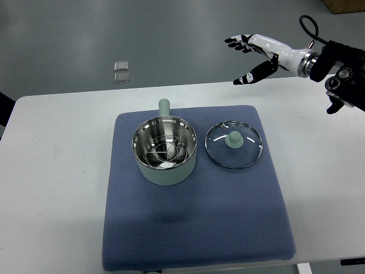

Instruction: Open lid and place right of pot

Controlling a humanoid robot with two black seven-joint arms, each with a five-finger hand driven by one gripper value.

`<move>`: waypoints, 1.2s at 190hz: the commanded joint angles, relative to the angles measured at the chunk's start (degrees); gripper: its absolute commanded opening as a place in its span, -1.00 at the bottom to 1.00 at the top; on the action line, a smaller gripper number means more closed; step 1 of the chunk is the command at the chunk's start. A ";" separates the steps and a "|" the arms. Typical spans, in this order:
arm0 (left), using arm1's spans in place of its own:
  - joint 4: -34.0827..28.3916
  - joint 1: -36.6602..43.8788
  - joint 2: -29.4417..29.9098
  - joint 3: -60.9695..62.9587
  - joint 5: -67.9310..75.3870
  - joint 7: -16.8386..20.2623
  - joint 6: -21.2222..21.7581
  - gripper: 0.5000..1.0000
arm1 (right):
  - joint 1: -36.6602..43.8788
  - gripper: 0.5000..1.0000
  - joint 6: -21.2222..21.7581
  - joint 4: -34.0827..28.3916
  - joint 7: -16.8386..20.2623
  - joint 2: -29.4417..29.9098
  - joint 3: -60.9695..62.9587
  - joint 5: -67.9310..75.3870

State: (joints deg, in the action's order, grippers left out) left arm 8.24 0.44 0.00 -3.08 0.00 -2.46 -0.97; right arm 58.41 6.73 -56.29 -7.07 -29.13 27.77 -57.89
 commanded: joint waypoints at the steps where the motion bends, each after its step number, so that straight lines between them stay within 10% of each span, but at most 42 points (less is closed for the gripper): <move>1: 0.03 0.00 0.00 0.00 0.00 0.00 0.00 1.00 | -6.20 0.60 -0.14 3.64 2.15 4.60 14.93 1.55; 50: 0.02 0.00 0.00 0.00 0.00 0.00 0.00 1.00 | -15.87 0.60 -0.31 7.60 5.23 11.81 35.60 5.67; 228: -0.06 0.00 0.00 0.00 0.00 0.00 0.00 1.00 | -23.52 0.60 -4.18 9.36 3.82 17.35 39.73 25.37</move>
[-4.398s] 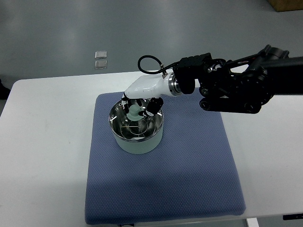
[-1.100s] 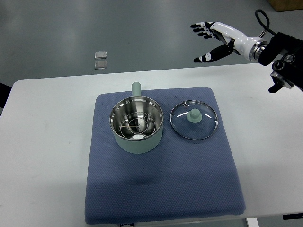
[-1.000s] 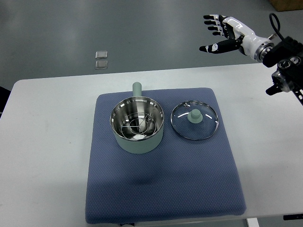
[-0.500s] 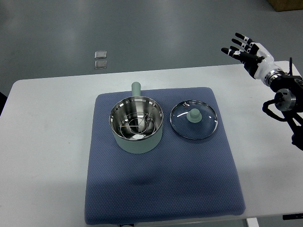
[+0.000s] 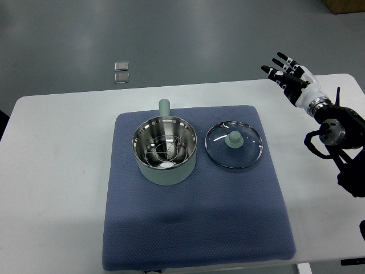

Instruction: Open lid and place right of pot

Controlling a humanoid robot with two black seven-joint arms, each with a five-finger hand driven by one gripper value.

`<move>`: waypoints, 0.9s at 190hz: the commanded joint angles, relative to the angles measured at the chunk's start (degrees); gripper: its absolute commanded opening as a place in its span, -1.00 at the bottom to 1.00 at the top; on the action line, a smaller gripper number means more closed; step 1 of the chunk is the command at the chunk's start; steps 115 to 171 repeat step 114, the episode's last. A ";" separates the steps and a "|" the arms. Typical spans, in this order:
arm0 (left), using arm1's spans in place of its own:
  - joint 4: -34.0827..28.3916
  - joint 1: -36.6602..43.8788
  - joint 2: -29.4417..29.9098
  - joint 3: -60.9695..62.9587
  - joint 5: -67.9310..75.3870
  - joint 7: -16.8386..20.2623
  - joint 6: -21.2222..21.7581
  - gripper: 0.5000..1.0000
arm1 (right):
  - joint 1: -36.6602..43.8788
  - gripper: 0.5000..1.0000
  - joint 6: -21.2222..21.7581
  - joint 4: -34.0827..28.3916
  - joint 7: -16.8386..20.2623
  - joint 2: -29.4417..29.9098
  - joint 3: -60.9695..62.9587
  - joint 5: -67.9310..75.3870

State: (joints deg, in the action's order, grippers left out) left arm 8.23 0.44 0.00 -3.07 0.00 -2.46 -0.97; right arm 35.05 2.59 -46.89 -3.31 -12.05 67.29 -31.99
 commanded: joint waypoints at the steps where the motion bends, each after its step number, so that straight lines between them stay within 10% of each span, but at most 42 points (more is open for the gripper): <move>1: -0.05 0.00 0.00 0.00 0.00 0.00 0.00 1.00 | -0.16 0.60 -0.05 -0.05 0.06 0.27 0.21 -0.53; 171: 0.03 0.00 0.00 0.00 0.00 0.00 0.00 1.00 | -2.71 0.65 0.92 -0.92 0.06 4.76 5.39 -3.16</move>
